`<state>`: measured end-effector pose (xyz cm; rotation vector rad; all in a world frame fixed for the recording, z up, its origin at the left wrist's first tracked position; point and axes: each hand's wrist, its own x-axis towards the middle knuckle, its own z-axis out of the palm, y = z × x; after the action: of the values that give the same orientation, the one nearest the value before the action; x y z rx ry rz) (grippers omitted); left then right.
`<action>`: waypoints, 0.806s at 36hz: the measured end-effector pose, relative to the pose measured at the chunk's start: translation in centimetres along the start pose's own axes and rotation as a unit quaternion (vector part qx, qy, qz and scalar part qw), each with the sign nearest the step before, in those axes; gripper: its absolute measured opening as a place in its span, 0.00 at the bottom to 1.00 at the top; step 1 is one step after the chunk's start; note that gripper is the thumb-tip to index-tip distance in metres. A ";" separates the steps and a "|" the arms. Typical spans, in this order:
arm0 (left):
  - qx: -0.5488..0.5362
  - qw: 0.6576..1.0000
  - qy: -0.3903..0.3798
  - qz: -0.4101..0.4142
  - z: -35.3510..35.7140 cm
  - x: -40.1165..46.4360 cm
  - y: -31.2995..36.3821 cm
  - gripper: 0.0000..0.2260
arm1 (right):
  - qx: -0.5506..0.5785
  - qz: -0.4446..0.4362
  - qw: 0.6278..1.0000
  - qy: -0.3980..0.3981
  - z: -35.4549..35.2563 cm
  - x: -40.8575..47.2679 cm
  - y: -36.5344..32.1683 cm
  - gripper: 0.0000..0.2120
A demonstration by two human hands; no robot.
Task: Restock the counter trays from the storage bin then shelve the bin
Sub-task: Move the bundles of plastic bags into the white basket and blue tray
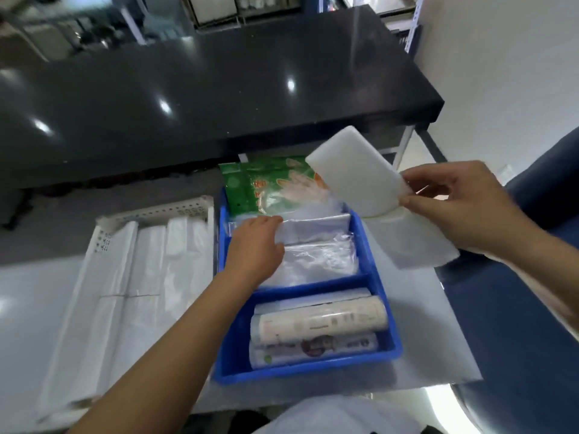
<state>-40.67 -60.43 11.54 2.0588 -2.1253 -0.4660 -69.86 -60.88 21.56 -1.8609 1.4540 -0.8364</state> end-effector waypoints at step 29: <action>0.048 0.988 -0.145 -0.008 1.3 0.5 0.0 0.22 | -0.424 -0.169 0.862 -0.220 15.7 9.7 -4.7 0.15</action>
<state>-41.06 -60.78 10.29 2.1755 -2.3333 -0.7190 -52.88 -67.95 16.80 -2.7729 1.2916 0.1932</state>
